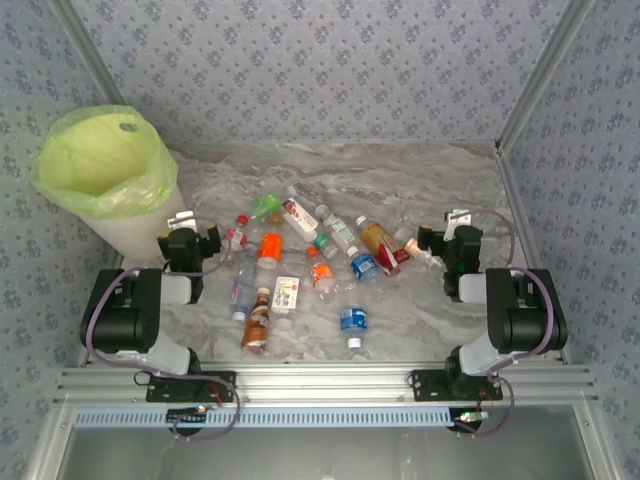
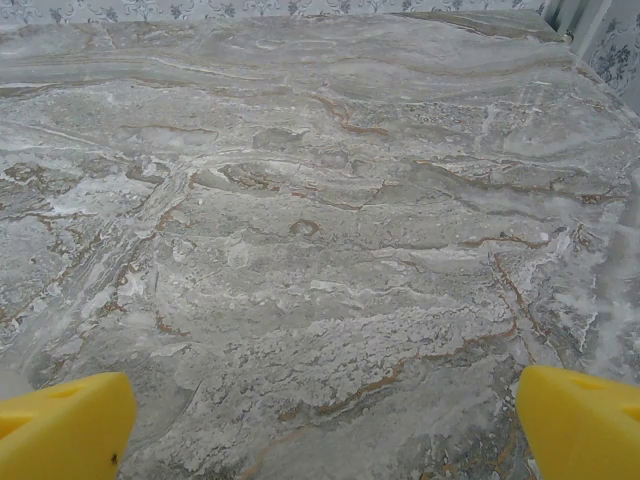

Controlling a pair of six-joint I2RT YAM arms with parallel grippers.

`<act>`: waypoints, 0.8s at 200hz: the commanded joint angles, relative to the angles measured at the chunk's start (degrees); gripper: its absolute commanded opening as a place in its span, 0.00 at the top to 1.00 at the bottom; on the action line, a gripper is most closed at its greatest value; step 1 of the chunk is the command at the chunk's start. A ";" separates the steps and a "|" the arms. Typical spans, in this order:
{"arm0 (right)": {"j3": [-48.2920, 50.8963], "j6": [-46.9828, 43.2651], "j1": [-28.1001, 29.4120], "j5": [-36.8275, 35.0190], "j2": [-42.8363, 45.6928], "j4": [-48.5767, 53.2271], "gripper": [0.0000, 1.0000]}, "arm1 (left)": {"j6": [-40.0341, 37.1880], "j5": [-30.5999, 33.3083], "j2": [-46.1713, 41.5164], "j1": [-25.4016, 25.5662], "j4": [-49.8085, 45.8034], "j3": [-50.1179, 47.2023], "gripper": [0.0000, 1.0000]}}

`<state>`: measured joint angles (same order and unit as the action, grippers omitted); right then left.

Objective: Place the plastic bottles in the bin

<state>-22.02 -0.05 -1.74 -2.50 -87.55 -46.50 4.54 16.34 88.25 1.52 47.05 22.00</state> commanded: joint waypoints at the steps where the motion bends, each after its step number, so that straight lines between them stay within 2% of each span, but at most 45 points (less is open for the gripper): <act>1: -0.66 -1.00 -0.07 0.13 0.54 1.41 0.00 | -0.14 0.76 -0.58 -0.18 2.17 0.11 0.01; 160: -0.61 -1.00 -0.10 0.18 0.58 1.26 0.00 | -0.61 0.38 -0.67 -0.07 2.30 0.14 0.01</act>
<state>-22.02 -0.05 -1.74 -2.50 -87.55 -46.50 4.54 16.34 88.25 1.52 47.05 22.00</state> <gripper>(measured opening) 0.999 0.994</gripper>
